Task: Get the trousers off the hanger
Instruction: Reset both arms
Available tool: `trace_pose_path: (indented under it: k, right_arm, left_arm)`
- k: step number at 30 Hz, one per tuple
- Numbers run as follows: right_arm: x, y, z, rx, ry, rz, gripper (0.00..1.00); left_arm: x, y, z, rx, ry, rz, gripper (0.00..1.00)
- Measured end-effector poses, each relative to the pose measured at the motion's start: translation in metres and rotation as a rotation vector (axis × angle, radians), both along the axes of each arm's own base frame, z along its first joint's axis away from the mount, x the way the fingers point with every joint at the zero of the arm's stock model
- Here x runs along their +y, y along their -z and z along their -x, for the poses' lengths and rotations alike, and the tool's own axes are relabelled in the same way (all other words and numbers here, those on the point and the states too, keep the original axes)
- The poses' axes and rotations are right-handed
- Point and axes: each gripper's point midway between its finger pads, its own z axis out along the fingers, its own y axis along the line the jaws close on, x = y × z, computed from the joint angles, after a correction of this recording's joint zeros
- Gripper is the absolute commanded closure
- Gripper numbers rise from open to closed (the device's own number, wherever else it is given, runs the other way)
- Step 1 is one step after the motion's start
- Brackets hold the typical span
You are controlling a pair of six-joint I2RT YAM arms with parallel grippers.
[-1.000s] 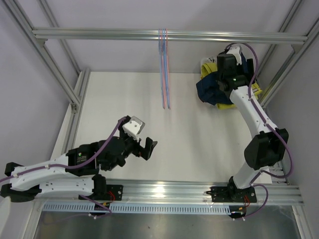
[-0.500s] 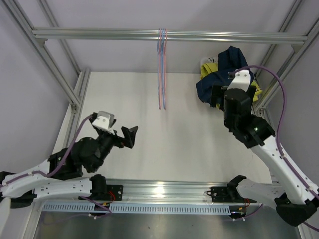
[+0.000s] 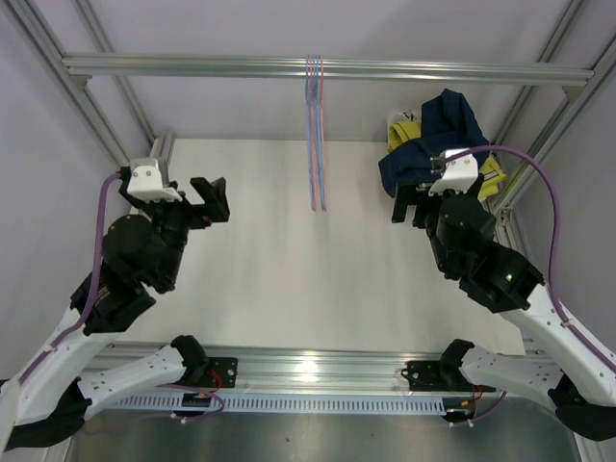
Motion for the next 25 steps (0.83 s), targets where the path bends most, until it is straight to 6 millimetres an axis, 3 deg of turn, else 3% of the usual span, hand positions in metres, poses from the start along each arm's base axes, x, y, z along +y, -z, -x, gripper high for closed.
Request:
trace_pose_path:
  k: [4, 10, 14, 20, 25]
  right_arm:
    - [-0.008, 0.0, -0.004, -0.023, 0.058, 0.008, 0.01]
    - [-0.015, 0.032, -0.012, 0.014, 0.147, 0.082, 0.01]
    - [-0.02, 0.042, -0.013, 0.025, 0.18, 0.103, 0.0]
    - [-0.029, 0.041, -0.013, 0.017, 0.252, 0.1, 0.0]
    - [-0.023, 0.052, -0.018, 0.038, 0.279, 0.147, 0.0]
  left_arm:
    - [0.009, -0.015, -0.004, -0.047, -0.027, 0.025, 0.01]
    - [0.044, 0.031, -0.014, -0.018, -0.147, 0.035, 0.0]
    - [0.051, 0.05, -0.018, 0.015, -0.181, 0.026, 0.01]
    - [0.055, 0.043, -0.01, -0.027, -0.176, 0.063, 0.0]
    - [0.059, 0.035, -0.004, -0.064, -0.176, 0.099, 0.01]
